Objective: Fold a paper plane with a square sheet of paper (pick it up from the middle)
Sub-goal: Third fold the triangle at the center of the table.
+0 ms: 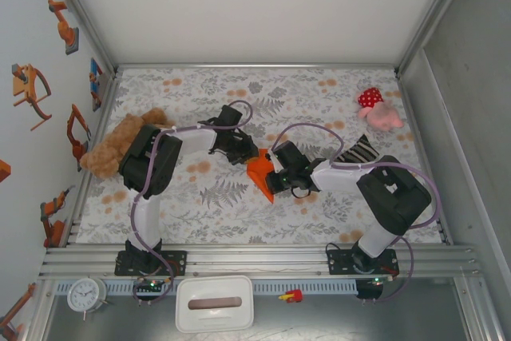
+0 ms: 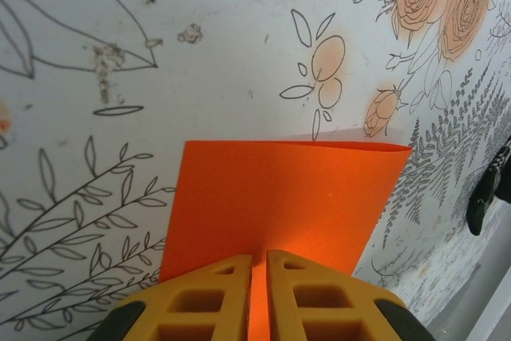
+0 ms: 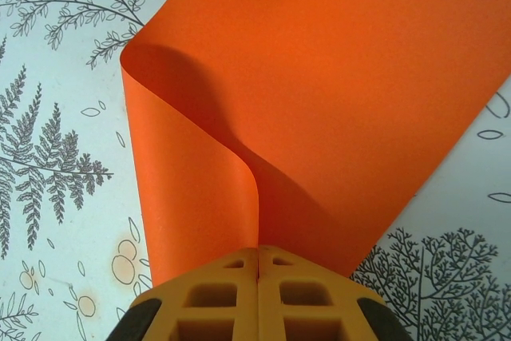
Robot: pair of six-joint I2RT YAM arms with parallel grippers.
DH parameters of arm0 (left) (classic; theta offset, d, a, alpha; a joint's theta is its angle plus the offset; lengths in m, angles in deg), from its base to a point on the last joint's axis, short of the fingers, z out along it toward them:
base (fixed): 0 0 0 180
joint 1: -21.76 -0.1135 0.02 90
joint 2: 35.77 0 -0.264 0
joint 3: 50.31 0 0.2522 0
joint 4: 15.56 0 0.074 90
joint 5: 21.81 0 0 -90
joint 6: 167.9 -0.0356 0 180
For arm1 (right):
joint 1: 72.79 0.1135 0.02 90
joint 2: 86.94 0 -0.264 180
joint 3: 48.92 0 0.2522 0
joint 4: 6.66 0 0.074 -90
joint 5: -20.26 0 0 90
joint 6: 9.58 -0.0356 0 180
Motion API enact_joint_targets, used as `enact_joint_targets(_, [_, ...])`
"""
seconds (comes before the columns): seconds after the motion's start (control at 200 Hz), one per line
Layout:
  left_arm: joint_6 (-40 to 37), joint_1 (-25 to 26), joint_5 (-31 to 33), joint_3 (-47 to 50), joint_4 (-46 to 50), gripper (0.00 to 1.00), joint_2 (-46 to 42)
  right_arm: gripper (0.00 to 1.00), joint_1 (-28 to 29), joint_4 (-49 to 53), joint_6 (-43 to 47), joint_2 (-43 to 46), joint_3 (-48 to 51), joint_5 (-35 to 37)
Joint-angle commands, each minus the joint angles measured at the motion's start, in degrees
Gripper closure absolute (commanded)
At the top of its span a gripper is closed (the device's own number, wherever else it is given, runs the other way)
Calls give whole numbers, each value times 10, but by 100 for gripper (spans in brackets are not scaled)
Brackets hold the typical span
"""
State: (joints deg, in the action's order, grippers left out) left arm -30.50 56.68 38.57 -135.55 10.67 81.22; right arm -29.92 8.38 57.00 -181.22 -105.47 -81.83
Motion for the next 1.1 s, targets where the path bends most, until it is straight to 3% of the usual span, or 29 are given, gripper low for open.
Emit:
enact_joint_targets(0.0, [-23,4,23,-9,42,86,26,100,-4,16,-2,8,-13,15])
enact_joint_targets(1.097, [-56,7,61,-34,111,89,59,100,-7,18,1,4,-16,22])
